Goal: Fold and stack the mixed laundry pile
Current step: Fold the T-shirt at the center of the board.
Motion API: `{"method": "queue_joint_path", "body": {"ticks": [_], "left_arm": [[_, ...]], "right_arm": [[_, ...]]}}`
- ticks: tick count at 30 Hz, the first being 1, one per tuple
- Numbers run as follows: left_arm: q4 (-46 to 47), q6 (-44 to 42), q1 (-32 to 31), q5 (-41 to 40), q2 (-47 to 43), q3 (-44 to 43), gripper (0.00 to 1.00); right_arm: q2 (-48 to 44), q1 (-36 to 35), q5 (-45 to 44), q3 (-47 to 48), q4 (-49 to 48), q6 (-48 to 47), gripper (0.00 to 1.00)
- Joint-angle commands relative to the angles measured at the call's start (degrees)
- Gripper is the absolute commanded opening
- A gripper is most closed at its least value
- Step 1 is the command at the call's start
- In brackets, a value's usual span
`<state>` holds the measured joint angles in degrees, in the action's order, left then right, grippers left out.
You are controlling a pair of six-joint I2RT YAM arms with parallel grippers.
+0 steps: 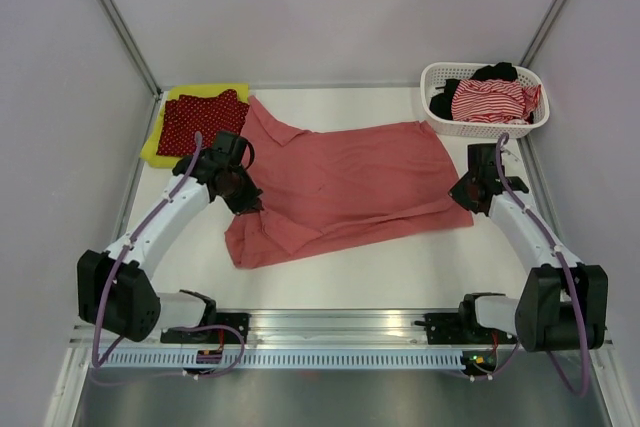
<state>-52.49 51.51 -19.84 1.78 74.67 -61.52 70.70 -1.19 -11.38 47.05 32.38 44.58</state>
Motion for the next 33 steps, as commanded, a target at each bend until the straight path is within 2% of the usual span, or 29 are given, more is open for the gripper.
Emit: {"method": "queue_joint_path", "body": {"ticks": [1,7,15,20,22,26,30,33], "left_arm": [[3.88,-1.58,1.46,-4.23,2.14,-3.69,0.02],[8.27,-2.37,1.99,-7.67,7.49,-6.68,0.02],[7.58,-6.68,3.49,-7.23,12.6,-11.6,0.02],[5.56,-8.44,3.4,-4.25,4.28,-7.4,0.02],[1.36,-8.7,3.49,-2.84,0.58,-3.88,0.02],[-8.32,-5.81,3.4,-2.05,-10.83,0.77,0.02],[-10.26,-1.16,3.4,8.74,-29.35,11.21,0.02],[-14.91,1.49,3.4,11.65,-35.63,15.8,0.02]], "right_arm": [[2.42,-0.04,-2.42,2.08,-7.15,0.6,0.01],[7.25,-0.04,-4.88,3.49,-9.26,-0.1,0.0],[10.6,-0.13,-3.66,6.12,-9.18,-2.73,0.0],[4.46,-0.13,-3.12,3.95,-1.12,-5.73,0.01],[-0.26,-0.04,-2.86,1.14,2.32,-6.34,0.0],[-9.15,0.49,-5.67,-1.78,16.44,-6.0,0.0],[-21.1,0.75,-4.97,-4.68,24.56,-3.97,0.0],[-28.06,0.75,-3.31,-5.39,27.99,-2.49,0.01]]}}
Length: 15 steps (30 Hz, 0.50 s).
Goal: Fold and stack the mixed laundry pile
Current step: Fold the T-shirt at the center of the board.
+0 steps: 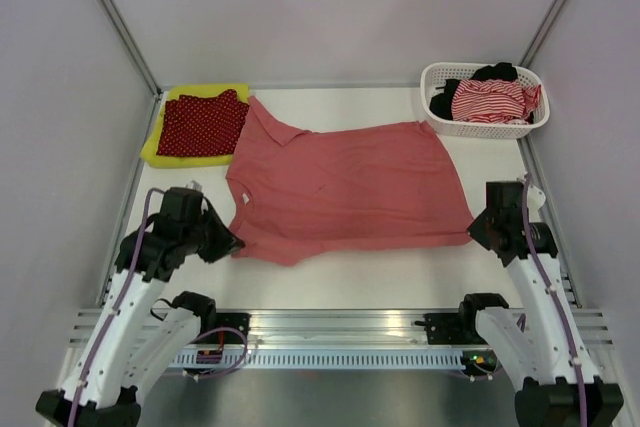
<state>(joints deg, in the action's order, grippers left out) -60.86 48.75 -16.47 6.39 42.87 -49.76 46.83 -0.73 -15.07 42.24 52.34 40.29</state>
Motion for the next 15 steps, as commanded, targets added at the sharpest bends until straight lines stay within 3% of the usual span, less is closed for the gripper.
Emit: {"method": "queue_joint_path", "body": {"ticks": [1,10,15], "left_arm": [[-7.77,4.25,0.03,7.58,-5.85,4.23,0.02],[-16.74,3.1,0.03,6.61,-15.26,-2.27,0.02],[-19.12,3.46,0.12,8.46,-18.44,-3.94,0.02]], "right_arm": [[-6.03,0.29,1.09,-0.49,8.48,1.89,0.01],[-13.87,0.29,-3.73,6.54,20.34,0.49,0.0],[-15.97,0.29,-2.16,7.33,21.49,-0.65,0.0]]}}
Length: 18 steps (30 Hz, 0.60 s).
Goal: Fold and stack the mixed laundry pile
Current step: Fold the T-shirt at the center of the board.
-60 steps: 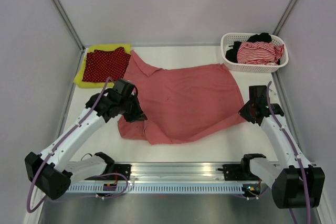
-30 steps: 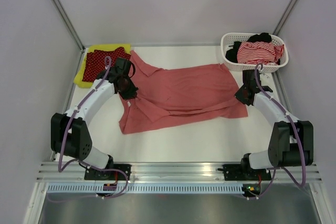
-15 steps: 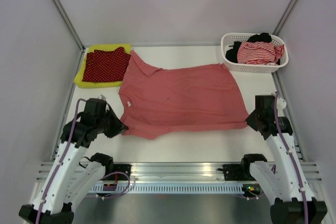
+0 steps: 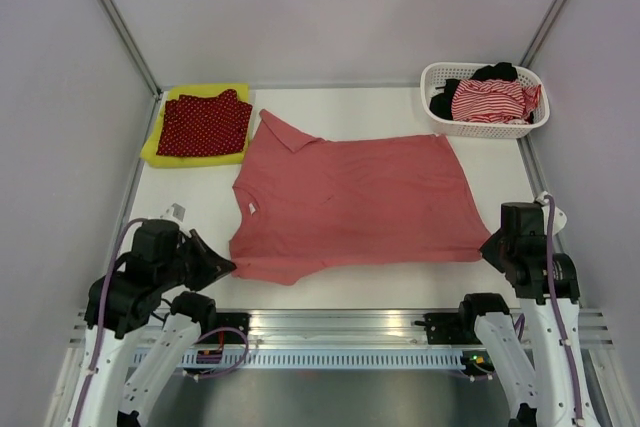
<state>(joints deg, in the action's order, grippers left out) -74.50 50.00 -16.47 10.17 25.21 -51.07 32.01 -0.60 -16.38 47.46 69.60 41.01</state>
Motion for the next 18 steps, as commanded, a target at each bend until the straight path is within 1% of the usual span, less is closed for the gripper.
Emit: {"method": "queue_joint_path", "body": {"ticks": [1,2,5,9,13,18], "left_arm": [[-5.57,1.86,0.03,4.77,-1.21,-3.42,0.02],[-5.66,1.6,0.03,3.46,-1.65,-5.25,0.02],[-6.8,1.07,0.03,1.87,-2.53,-6.85,0.02],[-6.36,0.72,0.03,2.31,-1.66,-3.87,0.02],[-0.58,-0.25,0.03,3.53,0.53,-0.35,0.02],[1.72,-2.01,0.03,2.05,4.93,0.0,0.02]], "right_arm": [[-1.51,0.16,-1.02,2.37,4.4,-1.64,0.0],[-2.21,0.16,-2.24,2.72,4.57,-1.81,0.0],[-3.18,0.16,-1.47,2.55,4.84,-2.08,0.0],[-2.48,0.16,-0.85,1.85,3.0,-2.78,0.0],[-1.34,0.16,0.3,0.53,1.68,-2.96,0.0],[1.56,0.16,-0.67,0.0,0.54,-3.13,0.0]]}}
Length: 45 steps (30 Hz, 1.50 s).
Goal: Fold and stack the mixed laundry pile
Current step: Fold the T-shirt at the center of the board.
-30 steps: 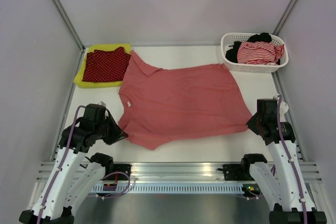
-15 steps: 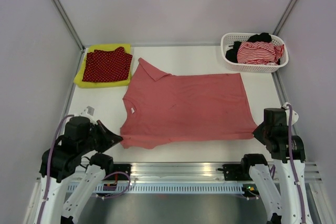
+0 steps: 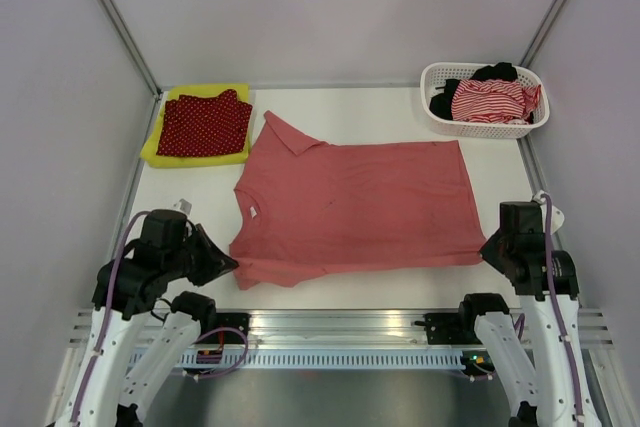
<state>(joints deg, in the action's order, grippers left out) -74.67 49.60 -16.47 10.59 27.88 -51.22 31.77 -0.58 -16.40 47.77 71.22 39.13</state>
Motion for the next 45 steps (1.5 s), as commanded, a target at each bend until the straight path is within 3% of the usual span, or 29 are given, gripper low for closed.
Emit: {"method": "queue_joint_path", "body": {"ticks": [1,8,13,27,31,33,34,35,37,38,39,40,41,45], "left_arm": [[2.42,-1.7,0.03,1.45,3.75,0.59,0.02],[7.7,-3.98,0.03,-1.7,14.63,0.34,0.02],[11.47,-6.36,0.03,-5.75,23.79,-4.75,0.02],[25.01,-11.64,0.03,-5.4,48.05,-11.44,0.02],[27.65,-8.4,0.03,-9.78,54.37,-13.46,0.02],[27.92,-6.46,0.12,-10.41,58.77,-14.69,0.02],[27.92,-5.49,0.12,-12.68,60.43,-15.22,0.02],[27.92,-5.05,0.12,-13.66,62.97,-15.75,0.18],[27.92,-3.56,0.3,-15.85,65.1,-17.5,0.54],[28.0,-3.2,0.3,-16.73,65.98,-18.2,0.79],[28.35,-2.59,0.3,-18.4,65.99,-19.43,0.99],[28.36,-2.67,0.3,-18.85,65.73,-20.05,1.0],[28.27,-2.84,0.3,-19.03,65.12,-20.58,1.0],[28.27,-2.67,0.03,-17.45,54.96,-15.94,1.0]], "right_arm": [[2.59,0.14,-0.65,-0.57,-1.43,-1.25,0.01],[9.35,0.14,-1.17,-3.21,-5.82,-0.55,0.0],[15.24,0.14,-1.79,-3.56,-9.69,-0.2,0.01],[35.46,0.14,-2.14,-2.42,-26.37,-0.47,0.02],[39.67,0.14,-4.24,-2.42,-31.93,0.94,0.05],[41.0,0.14,-6.35,-2.5,-35.09,1.47,0.12],[42.48,0.14,-7.84,-2.5,-35.97,0.86,0.2],[43.28,0.14,-8.81,-2.33,-37.11,0.07,0.27],[45.82,0.14,-10.4,-1.28,-37.38,-1.52,0.54],[45.93,0.14,-10.23,-0.58,-37.91,-1.69,0.6],[44.97,0.14,-9.1,-0.4,-38.78,-3.52,0.65],[44.09,0.14,-7.43,-0.22,-39.57,-4.32,0.87],[43.04,0.14,-4.28,0.04,-40.1,-5.46,0.98],[35.4,-4.41,0.23,1.27,-40.37,-13.72,0.98]]}}
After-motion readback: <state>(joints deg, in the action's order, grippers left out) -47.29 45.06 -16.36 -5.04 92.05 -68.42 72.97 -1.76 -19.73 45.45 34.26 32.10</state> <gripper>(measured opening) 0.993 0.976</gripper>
